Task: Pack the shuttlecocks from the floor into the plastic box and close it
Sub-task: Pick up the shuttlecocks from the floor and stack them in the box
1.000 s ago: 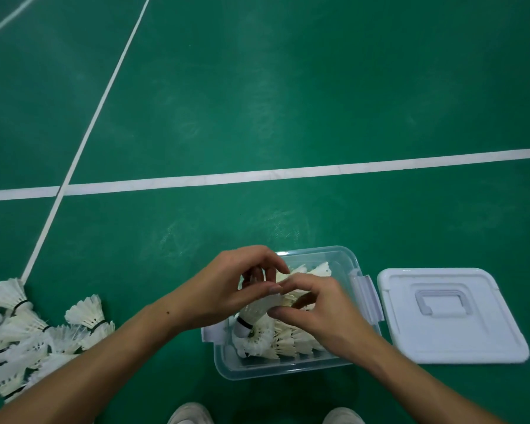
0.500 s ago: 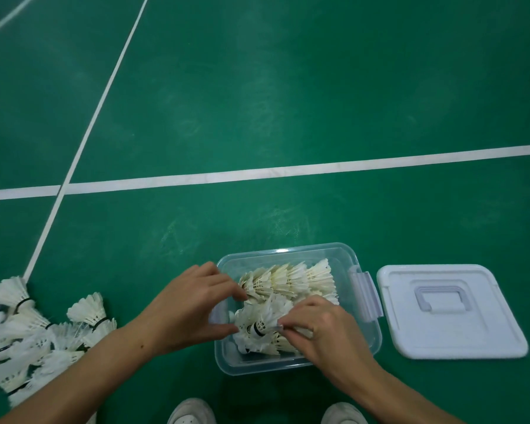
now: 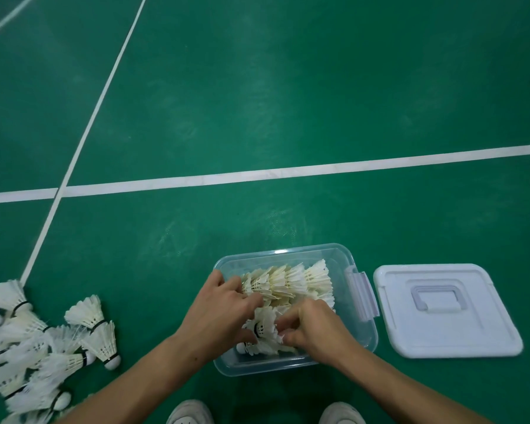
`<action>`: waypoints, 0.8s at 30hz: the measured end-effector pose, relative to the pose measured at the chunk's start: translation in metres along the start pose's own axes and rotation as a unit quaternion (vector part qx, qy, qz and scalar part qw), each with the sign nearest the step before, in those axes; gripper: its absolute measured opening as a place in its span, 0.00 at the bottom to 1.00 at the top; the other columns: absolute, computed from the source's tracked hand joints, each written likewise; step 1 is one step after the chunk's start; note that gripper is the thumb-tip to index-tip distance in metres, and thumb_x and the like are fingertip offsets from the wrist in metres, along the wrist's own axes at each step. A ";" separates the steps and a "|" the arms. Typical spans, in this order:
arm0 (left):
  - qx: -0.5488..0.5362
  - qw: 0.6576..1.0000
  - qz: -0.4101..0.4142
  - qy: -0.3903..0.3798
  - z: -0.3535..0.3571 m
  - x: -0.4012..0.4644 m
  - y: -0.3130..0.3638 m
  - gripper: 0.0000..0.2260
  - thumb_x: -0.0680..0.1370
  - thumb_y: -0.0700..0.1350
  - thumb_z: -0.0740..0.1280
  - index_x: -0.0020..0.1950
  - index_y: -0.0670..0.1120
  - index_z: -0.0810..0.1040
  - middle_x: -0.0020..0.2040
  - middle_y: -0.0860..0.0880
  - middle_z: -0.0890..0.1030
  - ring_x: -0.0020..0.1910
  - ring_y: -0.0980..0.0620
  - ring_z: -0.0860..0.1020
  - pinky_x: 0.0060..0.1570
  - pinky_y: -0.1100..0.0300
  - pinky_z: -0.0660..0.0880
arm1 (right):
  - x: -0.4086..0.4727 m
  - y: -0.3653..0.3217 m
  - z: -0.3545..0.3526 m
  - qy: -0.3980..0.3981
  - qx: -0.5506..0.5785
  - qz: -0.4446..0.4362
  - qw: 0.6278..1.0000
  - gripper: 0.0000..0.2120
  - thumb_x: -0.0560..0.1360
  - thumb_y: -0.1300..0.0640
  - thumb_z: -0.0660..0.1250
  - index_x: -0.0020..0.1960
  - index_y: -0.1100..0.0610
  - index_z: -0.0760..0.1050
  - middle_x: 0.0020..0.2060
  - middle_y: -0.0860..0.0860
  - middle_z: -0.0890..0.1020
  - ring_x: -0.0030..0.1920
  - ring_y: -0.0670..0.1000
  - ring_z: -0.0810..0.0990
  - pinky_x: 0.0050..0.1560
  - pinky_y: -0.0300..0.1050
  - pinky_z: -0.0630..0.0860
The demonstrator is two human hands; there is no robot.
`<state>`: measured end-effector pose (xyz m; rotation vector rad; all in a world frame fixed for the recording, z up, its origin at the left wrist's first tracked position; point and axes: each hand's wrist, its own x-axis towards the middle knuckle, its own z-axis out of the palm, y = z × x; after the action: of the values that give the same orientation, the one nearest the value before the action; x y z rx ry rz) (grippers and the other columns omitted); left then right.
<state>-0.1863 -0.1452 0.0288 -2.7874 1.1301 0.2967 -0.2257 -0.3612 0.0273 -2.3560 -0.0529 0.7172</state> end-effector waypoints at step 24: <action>-0.433 0.849 -0.202 0.225 -0.062 -0.103 -0.083 0.23 0.69 0.61 0.80 0.60 0.56 0.80 0.52 0.62 0.86 0.52 0.55 0.84 0.51 0.56 0.79 | 0.018 -0.099 -0.045 0.076 0.084 -0.147 0.983 0.20 0.73 0.46 0.79 0.63 0.47 0.79 0.48 0.42 0.86 0.46 0.39 0.85 0.51 0.42 0.84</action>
<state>-0.1920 -0.0273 0.1149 -3.9642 0.4478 0.1130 -0.1730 -0.3067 0.1078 -2.1719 -0.2585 0.3810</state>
